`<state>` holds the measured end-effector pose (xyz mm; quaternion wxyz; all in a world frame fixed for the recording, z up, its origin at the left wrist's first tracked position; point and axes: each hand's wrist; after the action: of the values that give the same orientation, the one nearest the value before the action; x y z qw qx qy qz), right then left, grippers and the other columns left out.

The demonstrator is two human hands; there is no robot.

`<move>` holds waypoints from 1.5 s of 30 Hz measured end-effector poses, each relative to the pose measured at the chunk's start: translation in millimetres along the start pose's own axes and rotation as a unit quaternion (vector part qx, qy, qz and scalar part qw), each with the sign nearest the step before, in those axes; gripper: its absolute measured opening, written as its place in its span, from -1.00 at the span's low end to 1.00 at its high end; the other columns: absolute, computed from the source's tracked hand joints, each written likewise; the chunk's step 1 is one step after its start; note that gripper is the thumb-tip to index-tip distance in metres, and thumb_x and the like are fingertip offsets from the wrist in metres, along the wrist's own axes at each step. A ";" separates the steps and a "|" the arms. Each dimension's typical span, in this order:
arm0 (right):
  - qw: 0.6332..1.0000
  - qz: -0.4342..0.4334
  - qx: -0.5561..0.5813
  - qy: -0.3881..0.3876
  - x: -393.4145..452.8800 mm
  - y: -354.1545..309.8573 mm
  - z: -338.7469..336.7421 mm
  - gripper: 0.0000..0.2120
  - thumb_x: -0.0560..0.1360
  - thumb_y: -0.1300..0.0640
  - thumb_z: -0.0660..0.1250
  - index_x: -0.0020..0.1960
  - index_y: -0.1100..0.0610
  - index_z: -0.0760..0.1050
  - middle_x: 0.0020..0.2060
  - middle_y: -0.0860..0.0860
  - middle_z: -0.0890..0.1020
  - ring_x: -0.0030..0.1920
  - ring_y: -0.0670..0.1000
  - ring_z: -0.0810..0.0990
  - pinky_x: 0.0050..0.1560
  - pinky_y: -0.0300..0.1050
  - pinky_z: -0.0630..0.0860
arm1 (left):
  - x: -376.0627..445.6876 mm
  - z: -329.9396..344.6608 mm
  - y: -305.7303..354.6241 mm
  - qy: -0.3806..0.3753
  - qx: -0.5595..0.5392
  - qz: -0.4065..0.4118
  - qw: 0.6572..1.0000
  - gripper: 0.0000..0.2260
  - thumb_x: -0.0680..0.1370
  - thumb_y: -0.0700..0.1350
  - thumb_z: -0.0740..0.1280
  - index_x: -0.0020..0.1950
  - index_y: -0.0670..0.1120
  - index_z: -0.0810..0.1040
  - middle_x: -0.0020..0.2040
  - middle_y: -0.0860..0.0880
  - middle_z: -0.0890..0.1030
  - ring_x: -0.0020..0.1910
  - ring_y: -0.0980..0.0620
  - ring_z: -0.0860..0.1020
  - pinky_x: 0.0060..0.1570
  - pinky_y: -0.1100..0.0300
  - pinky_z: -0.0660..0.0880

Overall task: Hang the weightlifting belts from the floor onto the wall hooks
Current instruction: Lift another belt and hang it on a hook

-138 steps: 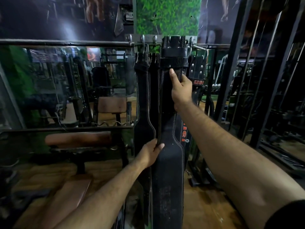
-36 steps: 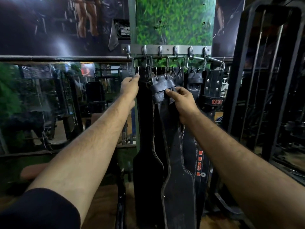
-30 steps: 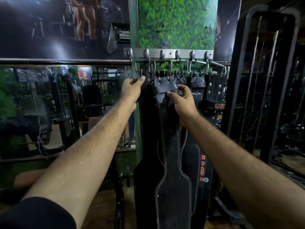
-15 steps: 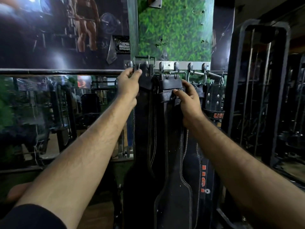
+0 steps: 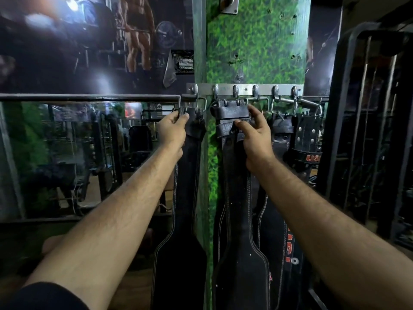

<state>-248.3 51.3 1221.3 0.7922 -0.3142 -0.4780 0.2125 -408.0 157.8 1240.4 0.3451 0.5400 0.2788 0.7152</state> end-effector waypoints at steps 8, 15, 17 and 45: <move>1.000 -0.003 0.017 0.006 -1.7 -2.8 2.8 -0.51 0.56 0.40 0.32 0.46 0.16 0.41 0.06 0.05 0.63 -0.27 -0.22 0.68 -0.37 -0.29 0.56 | 19.1 13.1 9.0 0.005 -0.006 -0.031 0.999 -0.78 0.57 -0.15 0.40 -0.26 0.01 0.53 -0.22 -0.04 0.53 -0.34 0.09 0.44 -0.32 0.25 0.38; 1.000 0.008 0.028 0.004 -8.1 2.3 4.7 -0.51 0.56 0.40 0.32 0.45 0.14 0.42 -0.11 -0.05 0.63 -0.30 -0.18 0.66 -0.39 -0.21 0.60 | 20.3 5.8 -17.5 -0.002 0.030 -0.041 0.999 -0.72 0.60 -0.09 0.38 -0.30 0.05 0.44 -0.26 0.13 0.48 -0.27 0.18 0.45 -0.09 0.23 0.43; 0.999 0.005 0.032 0.004 -9.9 4.9 5.2 -0.51 0.56 0.40 0.32 0.45 0.14 0.42 -0.06 -0.02 0.64 -0.26 -0.16 0.67 -0.34 -0.18 0.63 | 15.2 5.5 -15.2 -0.006 0.098 -0.013 0.995 -0.89 0.60 -0.03 0.37 -0.12 0.01 0.55 -0.15 0.07 0.55 -0.17 0.09 0.53 -0.05 0.19 0.43; 0.981 0.003 -0.189 -0.051 3.7 2.4 13.7 -0.54 0.44 0.04 0.53 0.23 -0.04 0.39 0.01 0.11 0.67 0.00 0.17 0.70 -0.01 0.14 0.68 | -26.5 39.6 31.6 -0.033 -0.064 -0.120 0.990 -0.66 0.37 0.17 0.40 -0.07 -0.07 0.58 -0.02 -0.13 0.68 0.01 -0.17 0.67 0.08 -0.24 0.60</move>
<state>-258.9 59.4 1226.7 0.6922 -0.4484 -0.5489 0.1361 -371.1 118.6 1259.8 0.4714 0.5027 0.2838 0.6667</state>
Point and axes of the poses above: each hand's wrist, its own x-axis towards the middle knuckle, its own z-axis out of the palm, y = z × x
